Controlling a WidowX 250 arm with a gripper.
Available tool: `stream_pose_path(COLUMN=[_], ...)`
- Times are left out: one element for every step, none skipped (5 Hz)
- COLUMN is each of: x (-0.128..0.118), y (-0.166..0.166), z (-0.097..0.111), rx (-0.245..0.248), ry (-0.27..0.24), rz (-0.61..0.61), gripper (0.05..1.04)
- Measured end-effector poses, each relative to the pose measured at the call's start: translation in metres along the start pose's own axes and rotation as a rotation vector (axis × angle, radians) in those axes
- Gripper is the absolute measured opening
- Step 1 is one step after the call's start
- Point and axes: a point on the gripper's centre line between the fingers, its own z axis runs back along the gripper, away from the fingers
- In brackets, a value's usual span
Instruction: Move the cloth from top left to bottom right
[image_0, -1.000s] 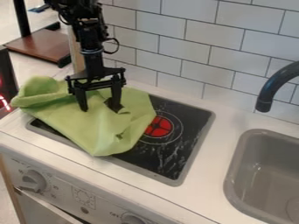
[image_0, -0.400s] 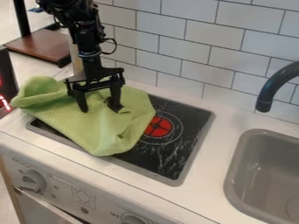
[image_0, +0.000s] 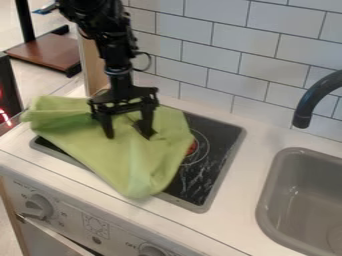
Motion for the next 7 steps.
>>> stream_pose_path(x=[-0.03, -0.04, -0.056, -0.069, -0.076, -0.081, -0.084], y=[-0.02, -0.024, -0.032, -0.037, -0.038, -0.039, -0.039], z=[-0.006, -0.011, -0.014, -0.012, -0.008, -0.003, 0.004], rx=[-0.005, -0.003, 0.005, 0.01, 0.009, 0.004, -0.008], ry=[0.019, 0.02, 0.014, 0.024, 0.058, 0.105, 0.15], rz=[-0.076, -0.103, -0.169, -0.209, -0.199, -0.191, -0.19], gripper=[1.0, 1.0, 1.0, 1.0, 1.0, 1.0, 1.0])
